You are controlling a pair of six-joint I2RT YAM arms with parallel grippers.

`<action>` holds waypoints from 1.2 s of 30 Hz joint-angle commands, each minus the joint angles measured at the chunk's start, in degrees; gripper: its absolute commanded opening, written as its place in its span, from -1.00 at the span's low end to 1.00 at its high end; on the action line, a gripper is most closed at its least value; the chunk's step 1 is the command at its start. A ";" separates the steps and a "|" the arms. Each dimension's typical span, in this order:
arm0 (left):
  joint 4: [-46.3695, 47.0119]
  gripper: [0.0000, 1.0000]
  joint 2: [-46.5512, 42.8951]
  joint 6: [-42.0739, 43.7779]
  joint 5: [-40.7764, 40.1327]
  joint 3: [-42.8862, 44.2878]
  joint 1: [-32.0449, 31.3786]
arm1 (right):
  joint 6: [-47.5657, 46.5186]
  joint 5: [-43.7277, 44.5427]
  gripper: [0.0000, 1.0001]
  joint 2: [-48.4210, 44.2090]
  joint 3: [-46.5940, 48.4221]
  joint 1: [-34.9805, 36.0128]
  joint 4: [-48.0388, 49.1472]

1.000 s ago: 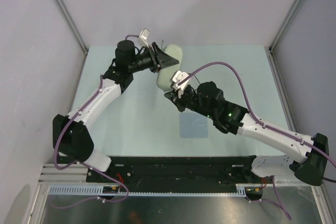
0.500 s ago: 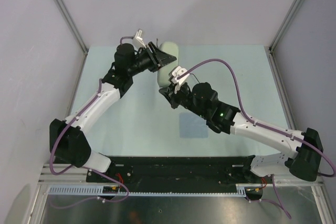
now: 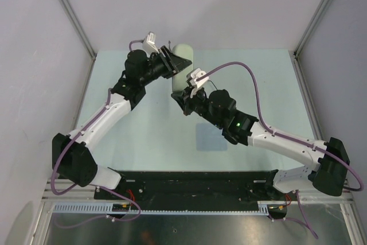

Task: Organize the sunglasses

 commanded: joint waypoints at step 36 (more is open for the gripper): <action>0.28 0.02 6.41 7.12 5.30 -16.01 3.76 | 20.86 -10.53 0.27 -0.30 1.62 -26.37 -24.35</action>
